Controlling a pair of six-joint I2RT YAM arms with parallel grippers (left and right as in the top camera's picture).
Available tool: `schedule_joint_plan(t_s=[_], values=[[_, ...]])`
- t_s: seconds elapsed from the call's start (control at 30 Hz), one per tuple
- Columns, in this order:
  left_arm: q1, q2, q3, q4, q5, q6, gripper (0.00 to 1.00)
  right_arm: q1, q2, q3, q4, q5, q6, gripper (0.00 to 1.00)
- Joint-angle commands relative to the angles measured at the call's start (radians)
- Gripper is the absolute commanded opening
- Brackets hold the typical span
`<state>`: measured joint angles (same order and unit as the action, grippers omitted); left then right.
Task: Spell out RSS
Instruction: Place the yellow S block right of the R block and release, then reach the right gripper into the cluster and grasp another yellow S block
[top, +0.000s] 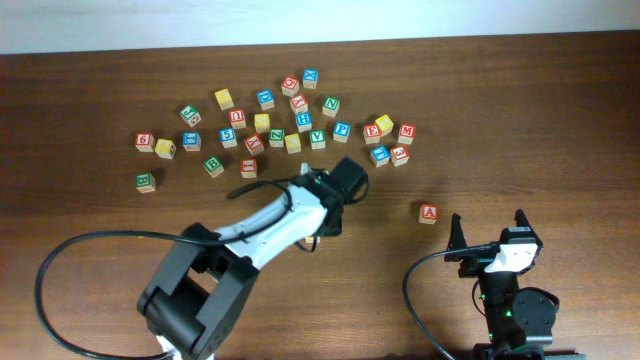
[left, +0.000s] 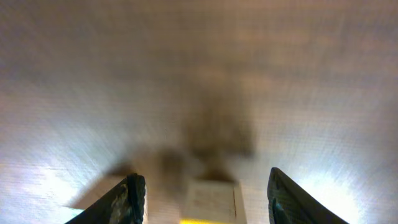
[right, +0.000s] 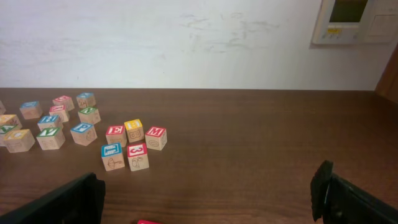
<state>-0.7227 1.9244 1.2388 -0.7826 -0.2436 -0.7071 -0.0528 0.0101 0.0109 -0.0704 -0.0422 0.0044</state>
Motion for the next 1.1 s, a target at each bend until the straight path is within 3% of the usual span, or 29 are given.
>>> schedule_joint_plan(t_s=[0.0, 0.07, 0.17, 0.33, 0.4, 0.7, 0.77, 0.8, 0.83, 0.9, 0.97, 1.03, 1.07], values=[[0.089, 0.011, 0.174, -0.030, 0.003, 0.110, 0.61, -0.006, -0.007, -0.005, -0.005, 0.002, 0.011, 0.98], [0.149, 0.011, 0.348, -0.105, 0.015, 0.130, 0.69, -0.006, -0.007, -0.005, -0.005, 0.002, 0.011, 0.98], [0.340, 0.011, 0.597, -0.325, 0.015, 0.131, 0.99, -0.006, -0.007, -0.005, -0.005, 0.002, 0.011, 0.98], [0.780, 0.069, 0.607, -0.557, 0.047, 0.132, 0.99, -0.006, -0.007, -0.005, -0.005, 0.002, 0.011, 0.98], [0.859, 0.092, 0.607, -0.584, 0.065, 0.132, 0.99, -0.006, -0.007, -0.005, -0.005, 0.002, 0.011, 0.98], [0.896, 0.109, 0.607, -0.584, 0.064, 0.132, 0.99, -0.006, -0.007, -0.005, 0.051, -0.038, 0.012, 0.98], [0.896, 0.109, 0.607, -0.584, 0.064, 0.132, 0.99, -0.006, -0.007, -0.005, 0.285, -0.580, 0.382, 0.98], [0.896, 0.109, 0.607, -0.584, 0.064, 0.132, 0.99, -0.006, -0.007, -0.005, 0.410, -0.746, 0.540, 0.98], [0.896, 0.109, 0.607, -0.584, 0.064, 0.132, 0.99, -0.006, -0.007, -0.005, 0.484, -0.774, 0.587, 0.98], [0.896, 0.109, 0.607, -0.584, 0.064, 0.132, 0.99, -0.006, -0.007, -0.005, 0.641, -0.639, 0.756, 0.98], [0.896, 0.109, 0.607, -0.584, 0.064, 0.132, 0.99, -0.006, -0.006, 0.019, 0.864, -0.463, 0.810, 0.98], [0.896, 0.109, 0.607, -0.584, 0.064, 0.132, 0.99, -0.006, 0.021, 0.157, 0.787, -0.384, 0.779, 0.98], [0.896, 0.109, 0.607, -0.584, 0.065, 0.132, 0.99, -0.006, 0.097, 0.297, 0.656, -0.417, 0.672, 0.98]])
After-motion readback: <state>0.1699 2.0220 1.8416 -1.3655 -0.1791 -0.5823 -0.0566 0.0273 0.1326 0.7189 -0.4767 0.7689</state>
